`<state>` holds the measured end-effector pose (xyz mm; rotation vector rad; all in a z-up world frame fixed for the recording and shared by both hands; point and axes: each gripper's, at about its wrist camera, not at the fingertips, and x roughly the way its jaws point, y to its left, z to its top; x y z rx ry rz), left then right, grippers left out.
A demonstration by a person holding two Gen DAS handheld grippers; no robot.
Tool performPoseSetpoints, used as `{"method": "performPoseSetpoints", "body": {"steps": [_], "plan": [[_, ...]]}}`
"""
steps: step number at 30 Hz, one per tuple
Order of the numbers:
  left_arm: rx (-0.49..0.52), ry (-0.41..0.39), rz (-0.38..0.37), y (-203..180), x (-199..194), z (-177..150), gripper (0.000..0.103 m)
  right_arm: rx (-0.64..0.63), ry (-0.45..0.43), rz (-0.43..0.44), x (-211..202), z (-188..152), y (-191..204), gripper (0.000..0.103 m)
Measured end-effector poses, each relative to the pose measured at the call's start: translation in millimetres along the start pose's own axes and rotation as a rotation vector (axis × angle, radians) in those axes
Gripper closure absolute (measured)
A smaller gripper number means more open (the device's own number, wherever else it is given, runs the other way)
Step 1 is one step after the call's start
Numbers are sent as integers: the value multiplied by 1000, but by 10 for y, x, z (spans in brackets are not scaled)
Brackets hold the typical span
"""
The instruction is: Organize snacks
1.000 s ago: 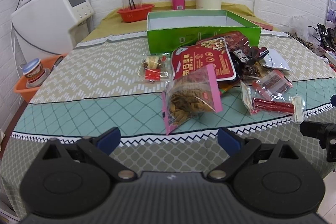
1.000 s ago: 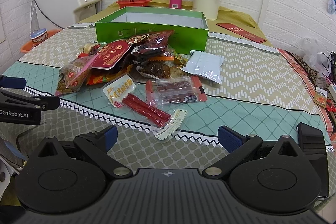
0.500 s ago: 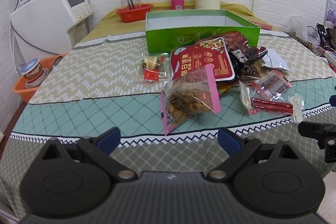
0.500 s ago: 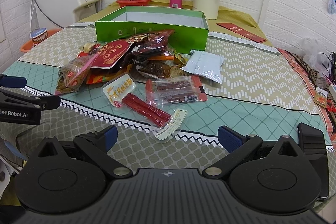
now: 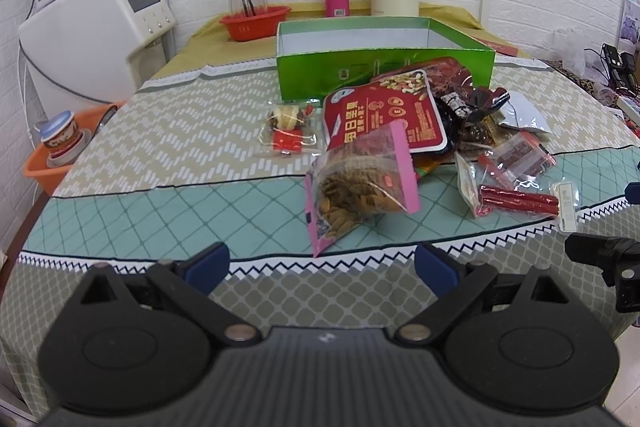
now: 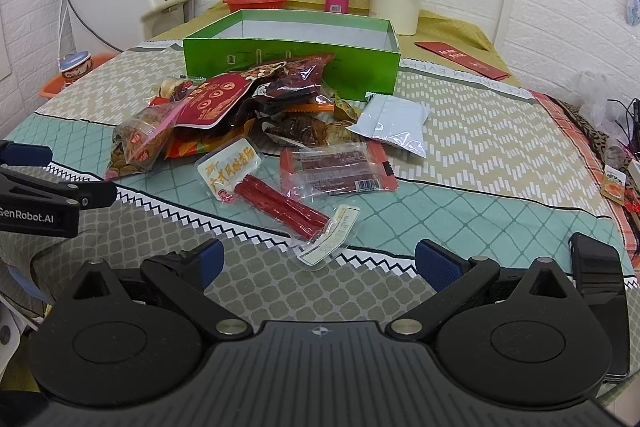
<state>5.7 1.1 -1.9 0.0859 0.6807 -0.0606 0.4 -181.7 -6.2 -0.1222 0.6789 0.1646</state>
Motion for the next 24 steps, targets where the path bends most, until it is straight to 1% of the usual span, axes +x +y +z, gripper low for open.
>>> {"method": "performPoseSetpoints", "body": {"steps": [3,7,9,11,13,15,16,17,18,20,22,24], "plan": [[0,-5,-5,28,9,1,8,0,1,2,7,0,2,0],[18,-57,-2,103,-9,30,8,-14,-7,22,43,11,46,0],[27,-60,-15,173,12,56,8,-15,-20,44,65,22,71,0],[17,-55,-71,292,47,99,8,-5,-42,78,94,58,104,0],[-28,-48,-135,417,72,162,8,1,-76,120,116,99,155,0],[-78,-70,-231,545,94,213,8,-16,-108,156,146,136,254,0],[-101,-71,-262,591,120,238,8,-41,-123,169,166,148,318,0],[-123,-71,-281,627,151,260,8,-71,-142,178,193,164,403,0],[-139,-74,-285,650,187,279,8,-96,-145,184,226,178,474,0],[-138,-56,-261,661,250,316,8,-140,-135,220,306,216,604,0],[-126,-42,-282,667,283,354,8,-161,-131,268,365,247,710,0],[-138,-41,-318,691,278,383,8,-164,-126,308,412,289,779,0]]}}
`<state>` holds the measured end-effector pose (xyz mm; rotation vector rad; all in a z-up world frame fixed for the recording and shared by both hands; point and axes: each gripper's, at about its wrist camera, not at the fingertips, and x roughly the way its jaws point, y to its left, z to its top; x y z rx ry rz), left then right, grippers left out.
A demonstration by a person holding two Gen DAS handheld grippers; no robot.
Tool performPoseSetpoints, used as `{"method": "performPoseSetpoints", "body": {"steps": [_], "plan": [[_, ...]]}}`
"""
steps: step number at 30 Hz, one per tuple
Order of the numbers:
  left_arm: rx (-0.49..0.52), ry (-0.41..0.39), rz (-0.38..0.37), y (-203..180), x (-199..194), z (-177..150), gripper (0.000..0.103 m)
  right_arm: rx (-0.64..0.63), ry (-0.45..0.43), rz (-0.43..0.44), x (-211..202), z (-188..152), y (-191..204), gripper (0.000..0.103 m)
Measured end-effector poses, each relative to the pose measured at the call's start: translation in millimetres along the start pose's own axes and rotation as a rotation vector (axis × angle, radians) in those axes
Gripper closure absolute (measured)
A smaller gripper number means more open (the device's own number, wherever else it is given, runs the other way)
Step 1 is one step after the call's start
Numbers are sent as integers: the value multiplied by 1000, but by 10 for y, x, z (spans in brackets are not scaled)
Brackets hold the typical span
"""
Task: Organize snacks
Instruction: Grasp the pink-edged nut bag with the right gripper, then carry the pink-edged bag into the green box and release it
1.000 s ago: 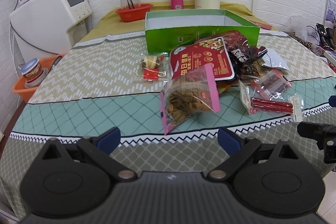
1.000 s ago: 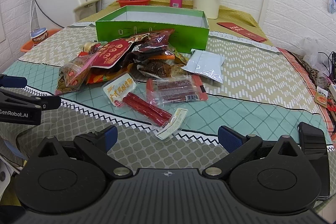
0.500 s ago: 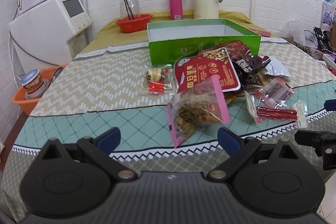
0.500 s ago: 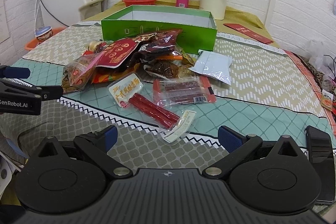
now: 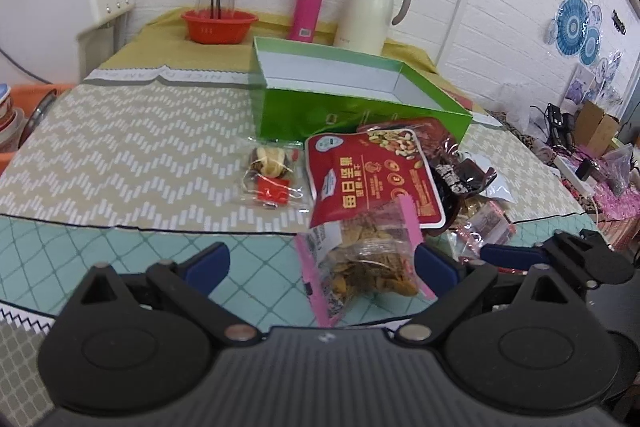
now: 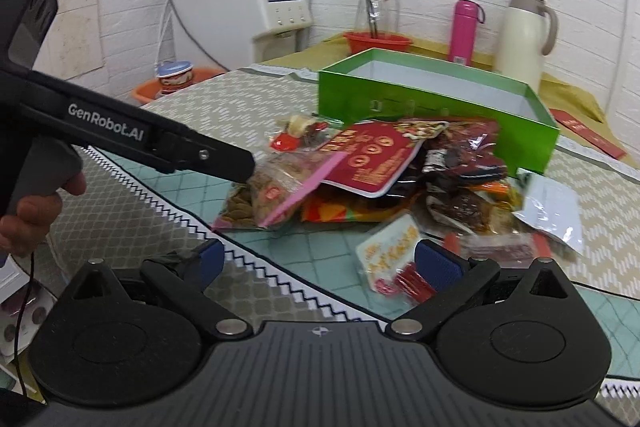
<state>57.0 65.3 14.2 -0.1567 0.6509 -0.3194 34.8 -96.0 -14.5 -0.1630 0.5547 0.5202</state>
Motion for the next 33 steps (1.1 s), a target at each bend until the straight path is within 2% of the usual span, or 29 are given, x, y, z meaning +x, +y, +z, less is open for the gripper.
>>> {"method": "performPoseSetpoints", "body": {"steps": [2,7,8,9,10,11,13,14,15,16,18,22,26,33], "plan": [[-5,12,-52,5,16,9,8,10,-3,25,54,53,26,0],[76,54,-119,-50,159,-31,9,-4,-5,41,172,122,56,0],[66,63,-136,-41,182,-25,18,-14,-7,44,185,119,62,0],[52,76,-162,-24,207,-16,49,-22,-9,43,194,117,70,0],[39,97,-189,-7,238,3,58,-30,-15,40,188,116,83,3],[16,103,-200,18,268,20,54,-40,-23,38,181,115,95,8],[-12,110,-214,59,342,49,52,-53,-31,34,191,114,106,9],[-17,107,-210,66,378,54,49,-56,-26,21,226,113,109,17],[-22,101,-210,67,399,55,49,-61,-21,7,269,110,114,41],[-25,100,-209,59,410,54,50,-60,-18,-3,302,101,114,50],[-21,98,-202,20,392,42,53,-30,-22,-5,302,95,87,58],[-18,74,-200,-45,241,35,54,-30,-51,2,155,106,104,61],[11,13,-193,-156,11,131,55,-67,-106,-9,-37,201,143,62],[46,-114,-198,-268,-60,659,56,-132,-211,-51,-98,643,-47,62]]}}
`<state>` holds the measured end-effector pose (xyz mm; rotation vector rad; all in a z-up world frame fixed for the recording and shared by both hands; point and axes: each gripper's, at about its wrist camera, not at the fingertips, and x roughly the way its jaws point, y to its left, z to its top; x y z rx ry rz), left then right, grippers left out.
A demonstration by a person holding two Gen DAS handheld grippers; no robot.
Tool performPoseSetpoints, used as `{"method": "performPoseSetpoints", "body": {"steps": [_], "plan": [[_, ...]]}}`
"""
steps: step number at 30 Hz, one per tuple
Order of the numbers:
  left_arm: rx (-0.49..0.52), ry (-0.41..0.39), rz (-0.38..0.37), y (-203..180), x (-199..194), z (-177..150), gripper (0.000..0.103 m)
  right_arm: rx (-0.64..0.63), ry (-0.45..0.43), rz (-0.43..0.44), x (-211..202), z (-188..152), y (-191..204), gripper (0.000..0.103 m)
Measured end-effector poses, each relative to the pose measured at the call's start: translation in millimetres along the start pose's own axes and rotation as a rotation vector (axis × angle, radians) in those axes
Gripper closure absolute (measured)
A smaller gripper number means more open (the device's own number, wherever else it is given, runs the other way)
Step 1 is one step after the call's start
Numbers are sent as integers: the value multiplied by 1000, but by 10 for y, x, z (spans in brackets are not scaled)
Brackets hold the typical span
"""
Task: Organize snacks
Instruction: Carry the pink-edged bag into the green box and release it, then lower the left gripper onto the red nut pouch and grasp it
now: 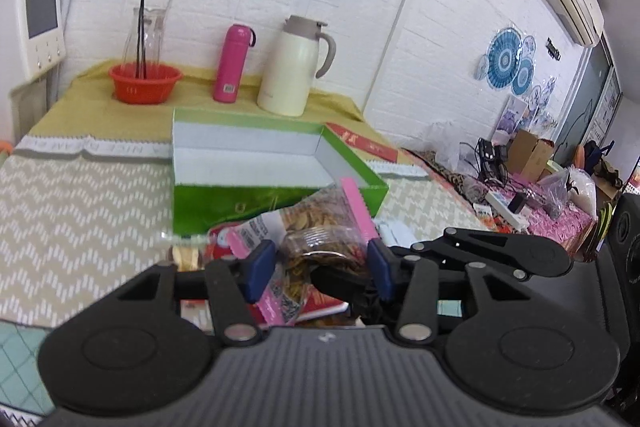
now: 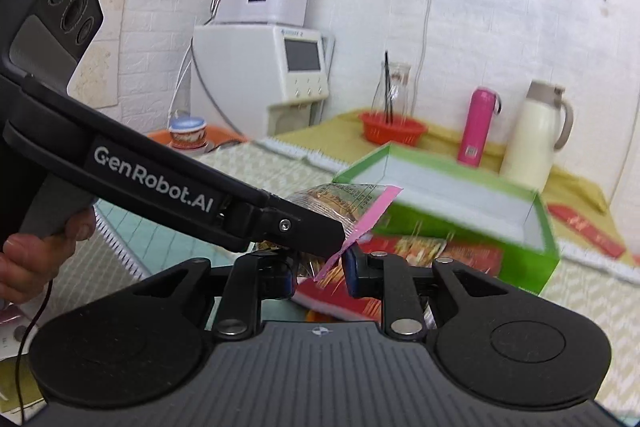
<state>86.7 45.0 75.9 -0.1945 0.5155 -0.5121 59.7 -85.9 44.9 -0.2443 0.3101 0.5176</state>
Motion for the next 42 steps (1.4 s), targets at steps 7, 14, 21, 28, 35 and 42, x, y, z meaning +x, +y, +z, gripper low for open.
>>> {"method": "performPoseSetpoints", "body": {"steps": [7,14,21,28,35,42], "plan": [[21,-19,9,105,526,523,57,66,-19,-41,431,256,-452,62],[-7,32,-2,323,1126,814,59,198,7,-43,850,267,-867,62],[-1,100,18,497,1538,852,61,243,81,-50,1200,196,-1004,62],[-35,79,106,656,1680,802,2,229,192,-42,1479,142,-1078,41],[-3,-32,200,614,1415,838,0,149,100,-93,1216,216,-1081,0],[-11,-58,205,522,1084,782,0,132,103,-99,933,234,-1026,0]]}}
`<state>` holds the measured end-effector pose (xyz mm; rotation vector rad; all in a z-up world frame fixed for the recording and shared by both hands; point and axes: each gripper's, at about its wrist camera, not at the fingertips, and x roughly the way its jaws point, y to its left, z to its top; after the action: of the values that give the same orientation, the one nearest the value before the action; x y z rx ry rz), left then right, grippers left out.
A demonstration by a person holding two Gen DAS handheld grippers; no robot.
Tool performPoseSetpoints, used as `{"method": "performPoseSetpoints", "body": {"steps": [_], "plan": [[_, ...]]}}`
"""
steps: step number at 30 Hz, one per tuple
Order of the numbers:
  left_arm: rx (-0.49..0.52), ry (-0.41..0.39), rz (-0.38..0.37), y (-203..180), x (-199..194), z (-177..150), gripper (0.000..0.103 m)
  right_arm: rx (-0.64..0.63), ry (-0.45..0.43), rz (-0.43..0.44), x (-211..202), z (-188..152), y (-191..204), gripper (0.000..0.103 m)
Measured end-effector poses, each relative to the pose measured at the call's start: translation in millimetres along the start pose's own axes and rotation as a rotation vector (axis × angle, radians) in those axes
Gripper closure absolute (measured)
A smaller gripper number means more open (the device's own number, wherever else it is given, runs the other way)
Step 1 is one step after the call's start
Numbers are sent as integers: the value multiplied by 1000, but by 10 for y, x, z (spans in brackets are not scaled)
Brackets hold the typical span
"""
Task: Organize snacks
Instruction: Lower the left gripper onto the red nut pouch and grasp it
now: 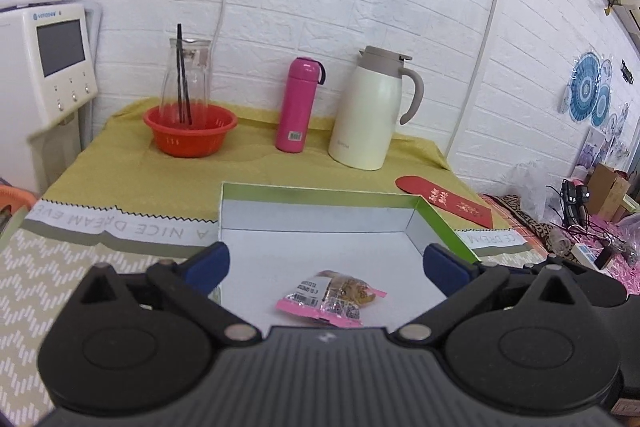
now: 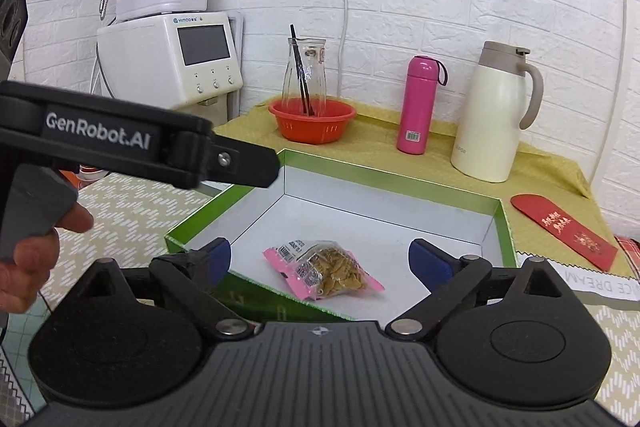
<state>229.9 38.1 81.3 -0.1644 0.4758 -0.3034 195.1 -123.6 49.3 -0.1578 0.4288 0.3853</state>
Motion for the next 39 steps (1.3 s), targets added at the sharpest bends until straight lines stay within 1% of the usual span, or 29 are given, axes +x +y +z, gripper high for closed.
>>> {"method": "performPoseSetpoints", "body": {"steps": [4,9,12,16,19,22,23,24,26,29,32,37,39], "plan": [[18,-11,-11,-99,-288,-70,0,8,-4,-4,-255,-24,35,0],[32,-17,-10,-219,-686,-238,0,49,-32,-15,-654,-159,74,0],[8,8,4,-236,-860,-397,0,71,-51,-20,-855,-307,142,0],[-25,14,-10,-207,-1022,-690,0,105,-52,4,-1011,-558,262,0],[-104,22,-38,-114,-1093,-983,0,113,-42,12,-1072,-765,372,0],[-151,86,-71,-24,-1046,-1214,0,132,-11,33,-1066,-899,435,1],[-153,100,-77,1,-1022,-1261,0,132,-2,41,-1057,-919,452,13],[-160,110,-81,27,-1003,-1304,0,126,1,43,-1032,-909,471,23],[-184,118,-94,80,-965,-1332,0,107,4,37,-977,-861,513,30],[-201,116,-113,141,-907,-1319,0,75,-15,41,-903,-786,566,32],[-190,121,-119,161,-826,-1297,0,67,-7,29,-740,-710,552,35],[-204,157,-131,235,-628,-1259,2,55,52,-19,-420,-679,480,36],[-210,174,-133,269,-538,-1237,6,41,61,-23,-363,-720,477,36]]}}
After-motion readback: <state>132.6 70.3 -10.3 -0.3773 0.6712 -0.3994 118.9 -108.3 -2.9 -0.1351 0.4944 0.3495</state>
